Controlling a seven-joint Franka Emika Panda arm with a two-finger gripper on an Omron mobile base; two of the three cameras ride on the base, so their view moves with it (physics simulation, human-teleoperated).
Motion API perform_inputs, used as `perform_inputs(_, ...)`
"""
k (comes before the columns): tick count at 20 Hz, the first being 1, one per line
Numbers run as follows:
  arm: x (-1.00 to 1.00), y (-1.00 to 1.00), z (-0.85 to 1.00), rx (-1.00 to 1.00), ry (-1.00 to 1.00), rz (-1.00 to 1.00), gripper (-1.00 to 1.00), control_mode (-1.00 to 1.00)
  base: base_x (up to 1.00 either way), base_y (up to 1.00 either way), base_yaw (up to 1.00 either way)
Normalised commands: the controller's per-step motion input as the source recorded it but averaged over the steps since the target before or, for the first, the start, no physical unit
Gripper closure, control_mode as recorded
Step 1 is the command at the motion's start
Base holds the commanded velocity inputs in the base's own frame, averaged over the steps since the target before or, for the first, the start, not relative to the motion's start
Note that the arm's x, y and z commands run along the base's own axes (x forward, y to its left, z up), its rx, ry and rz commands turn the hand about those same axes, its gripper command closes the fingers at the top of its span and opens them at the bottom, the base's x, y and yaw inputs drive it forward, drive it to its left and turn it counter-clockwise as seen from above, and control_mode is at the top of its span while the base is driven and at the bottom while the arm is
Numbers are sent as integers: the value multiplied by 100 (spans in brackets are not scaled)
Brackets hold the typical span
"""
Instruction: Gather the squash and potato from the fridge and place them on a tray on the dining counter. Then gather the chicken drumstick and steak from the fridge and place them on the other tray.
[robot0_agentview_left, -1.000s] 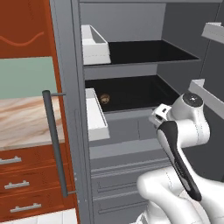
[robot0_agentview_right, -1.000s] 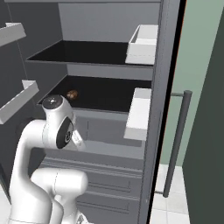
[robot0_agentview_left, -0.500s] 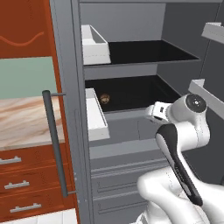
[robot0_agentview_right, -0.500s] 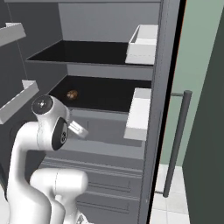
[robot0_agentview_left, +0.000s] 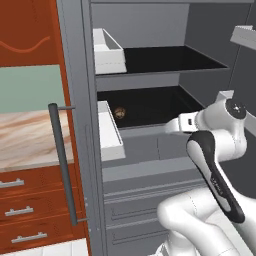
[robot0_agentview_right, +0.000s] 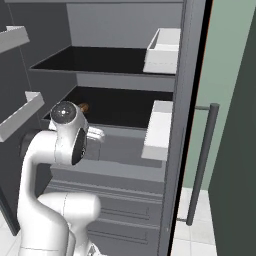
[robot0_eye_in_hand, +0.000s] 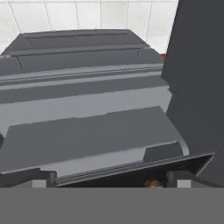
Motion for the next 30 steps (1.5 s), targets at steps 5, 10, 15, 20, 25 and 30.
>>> perform_inputs(5,16,25,5,-19,-3,29,-100,-100,0,0,0)
perform_inputs(10,0,14,2,-18,-6,24,-100,-100,0,0,0)
perform_inputs(15,5,0,4,-6,-12,15,-100,-100,0,0,0)
perform_inputs(20,12,1,5,0,-8,1,-100,-100,0,0,0)
perform_inputs(25,19,5,1,0,-3,0,-100,-100,0,0,0)
perform_inputs(30,11,0,3,4,0,0,-100,-100,0,0,0)
